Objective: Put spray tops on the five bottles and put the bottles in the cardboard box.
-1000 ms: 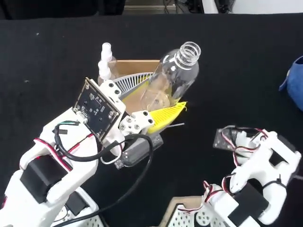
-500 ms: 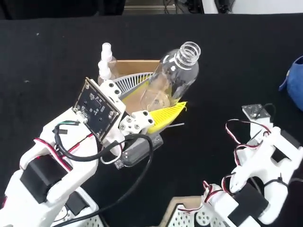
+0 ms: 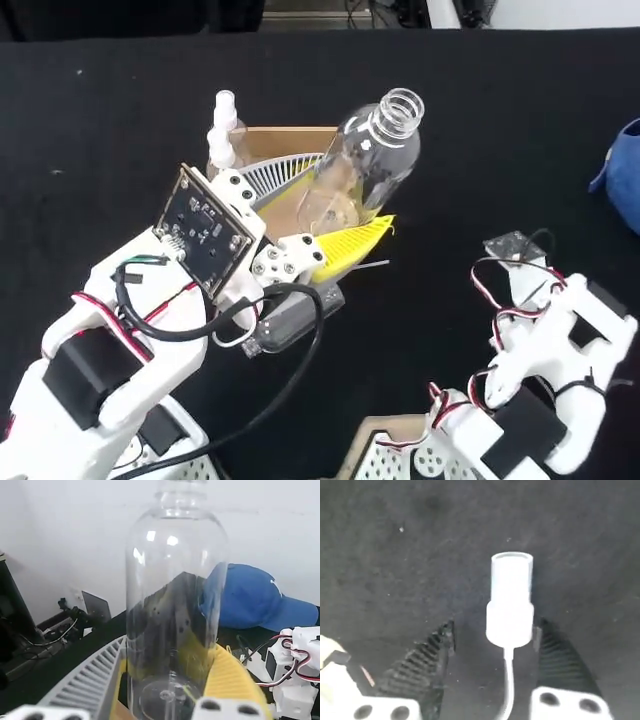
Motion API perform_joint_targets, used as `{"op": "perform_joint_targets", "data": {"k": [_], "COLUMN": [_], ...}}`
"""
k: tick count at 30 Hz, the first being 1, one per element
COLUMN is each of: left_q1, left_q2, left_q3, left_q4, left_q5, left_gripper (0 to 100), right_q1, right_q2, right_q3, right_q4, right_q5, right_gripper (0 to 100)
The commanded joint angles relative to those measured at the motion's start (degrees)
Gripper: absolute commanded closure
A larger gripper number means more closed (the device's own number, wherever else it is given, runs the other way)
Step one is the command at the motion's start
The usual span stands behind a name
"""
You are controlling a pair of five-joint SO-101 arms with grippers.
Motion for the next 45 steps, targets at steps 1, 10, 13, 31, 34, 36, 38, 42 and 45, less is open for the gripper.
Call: {"op": "perform_joint_targets", "data": {"k": [1,10,13,31,34,36,38,42,45], "left_q1": [0.7,0.7,1.6,13.1,13.1,13.1,13.1,13.1,13.1], "left_q2": [-0.8,-0.8,-0.8,-0.9,-0.9,-0.9,-0.9,-0.9,-0.9], "left_q3": [-1.2,-0.7,-0.7,3.3,3.4,3.4,3.4,3.4,3.4], "left_q4": [-0.9,-0.9,-0.9,-4.0,-4.5,-4.5,-4.4,-4.3,-4.2], "left_q5": [-0.6,-0.9,-0.9,-1.0,-1.0,-1.0,-1.0,-1.0,-1.0], "left_gripper": [97,97,97,97,97,97,97,97,97], "right_q1": [-1.0,-0.4,-1.4,-21.5,-27.3,-30.1,-32.7,-36.7,-37.6], "right_q2": [-2.0,-6.7,-11.2,-19.6,-19.6,-19.9,-20.0,-20.0,-20.0], "right_q3": [-1.4,-22.5,-34.9,-104.3,-109.0,-111.1,-112.7,-115.7,-117.1], "right_q4": [0.8,12.0,20.7,33.3,30.8,29.1,27.6,23.0,19.4], "right_q5": [1.5,-15.6,-24.9,-77.0,-80.6,-82.0,-83.3,-85.8,-87.7], "right_gripper": [99.6,98.8,98.8,98.7,98.7,98.7,98.7,98.7,98.7]}}
